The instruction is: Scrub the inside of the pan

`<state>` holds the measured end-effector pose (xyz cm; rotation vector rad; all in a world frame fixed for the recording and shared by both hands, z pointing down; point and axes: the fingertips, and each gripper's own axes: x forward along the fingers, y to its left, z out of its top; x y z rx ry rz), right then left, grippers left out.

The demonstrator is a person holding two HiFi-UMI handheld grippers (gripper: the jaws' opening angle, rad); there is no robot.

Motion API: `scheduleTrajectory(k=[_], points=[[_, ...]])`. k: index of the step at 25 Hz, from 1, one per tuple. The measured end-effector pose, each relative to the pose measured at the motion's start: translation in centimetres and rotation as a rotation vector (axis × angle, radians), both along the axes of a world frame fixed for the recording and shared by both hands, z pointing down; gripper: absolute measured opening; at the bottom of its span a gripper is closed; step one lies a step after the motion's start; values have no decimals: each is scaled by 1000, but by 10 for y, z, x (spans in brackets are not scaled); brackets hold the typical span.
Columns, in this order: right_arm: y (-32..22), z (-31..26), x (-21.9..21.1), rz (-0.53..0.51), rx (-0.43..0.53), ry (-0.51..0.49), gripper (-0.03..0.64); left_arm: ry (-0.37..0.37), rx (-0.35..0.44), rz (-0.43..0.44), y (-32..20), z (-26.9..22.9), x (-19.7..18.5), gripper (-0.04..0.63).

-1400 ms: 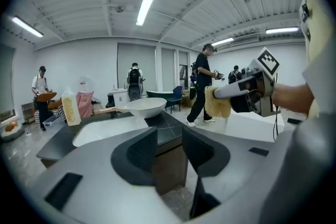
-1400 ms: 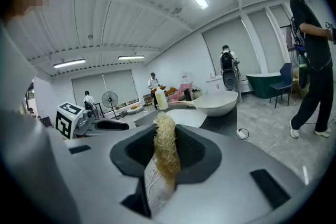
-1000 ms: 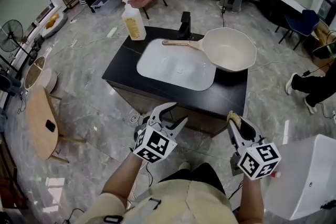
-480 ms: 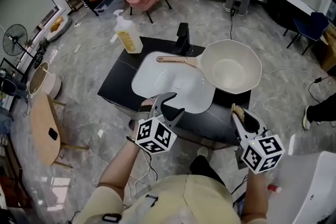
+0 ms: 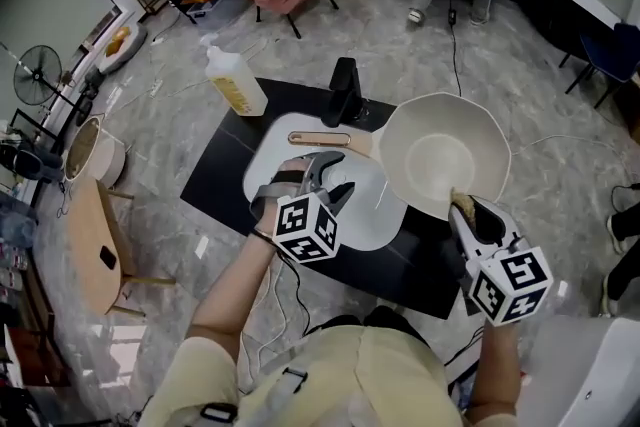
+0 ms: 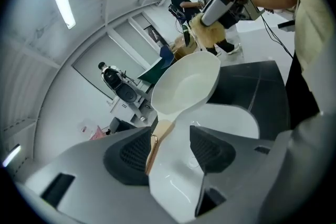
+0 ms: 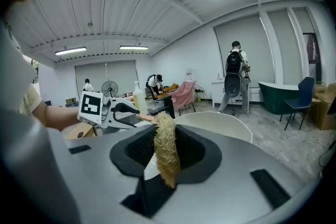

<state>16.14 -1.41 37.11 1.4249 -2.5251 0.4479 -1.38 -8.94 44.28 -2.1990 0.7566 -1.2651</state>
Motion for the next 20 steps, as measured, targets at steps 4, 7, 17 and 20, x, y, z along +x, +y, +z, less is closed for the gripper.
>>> scheduleTrajectory(k=[4,7,17,20], points=[[-28,3,6,-17,-16,21,109,-78,-25,19,-34,14,5,239],[-43,12,5,-22,-42,29,109,-147,-40,47,-53,28,7,244],[-81,21,-5,75,-78,97,109,-275,-52,159,-88,57,3,244],[-93,22,-9,119,-92,108,110,-293,-17,208,-91,61,3,242]])
